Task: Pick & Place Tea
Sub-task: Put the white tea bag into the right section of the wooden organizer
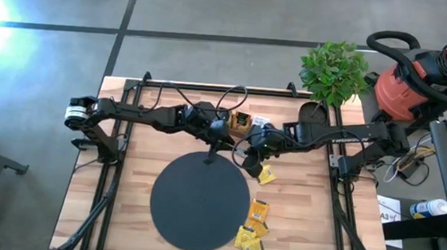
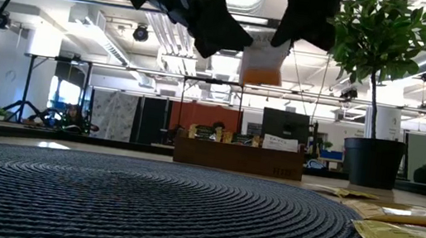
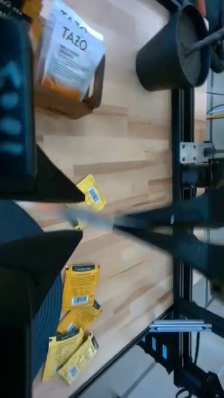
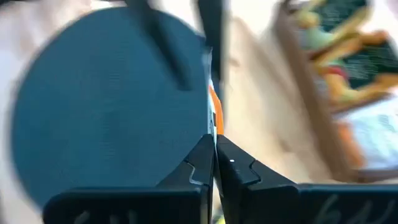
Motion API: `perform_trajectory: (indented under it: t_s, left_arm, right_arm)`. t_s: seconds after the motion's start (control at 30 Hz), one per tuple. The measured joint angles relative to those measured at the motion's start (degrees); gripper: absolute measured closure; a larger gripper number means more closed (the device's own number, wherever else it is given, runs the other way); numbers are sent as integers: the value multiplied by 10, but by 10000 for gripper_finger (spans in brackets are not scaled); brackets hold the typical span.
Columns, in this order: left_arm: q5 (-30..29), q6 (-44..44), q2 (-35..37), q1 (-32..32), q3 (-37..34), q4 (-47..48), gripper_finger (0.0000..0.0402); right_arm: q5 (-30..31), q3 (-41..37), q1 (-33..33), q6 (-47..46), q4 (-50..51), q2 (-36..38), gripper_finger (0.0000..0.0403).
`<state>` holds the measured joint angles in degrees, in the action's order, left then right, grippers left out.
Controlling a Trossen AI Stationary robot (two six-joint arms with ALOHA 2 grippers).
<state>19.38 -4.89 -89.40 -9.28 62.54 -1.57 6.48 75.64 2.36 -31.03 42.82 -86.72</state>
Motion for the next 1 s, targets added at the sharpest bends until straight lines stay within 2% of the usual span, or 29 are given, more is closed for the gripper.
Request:
perform_trajectory:
  t_s: [0.1,0.2,0.4,0.73,1.0]
  left_arm:
    - [-12,4,1,0,0,6,292]
    - [-57,5,3,0,0,26,270]
    - [-84,8,14,-1,0,88,262]
    - [-84,25,23,-1,0,123,262]
    - [-85,46,25,-1,0,132,262]
  right_arm:
    - [36,0,-9,-1,15,0,394]
    - [49,-1,-26,13,22,0,394]
    - [50,-20,-91,71,37,1,394]
    - [-30,-84,-193,160,0,1,394]
    - [-84,-141,-224,173,-73,1,394]
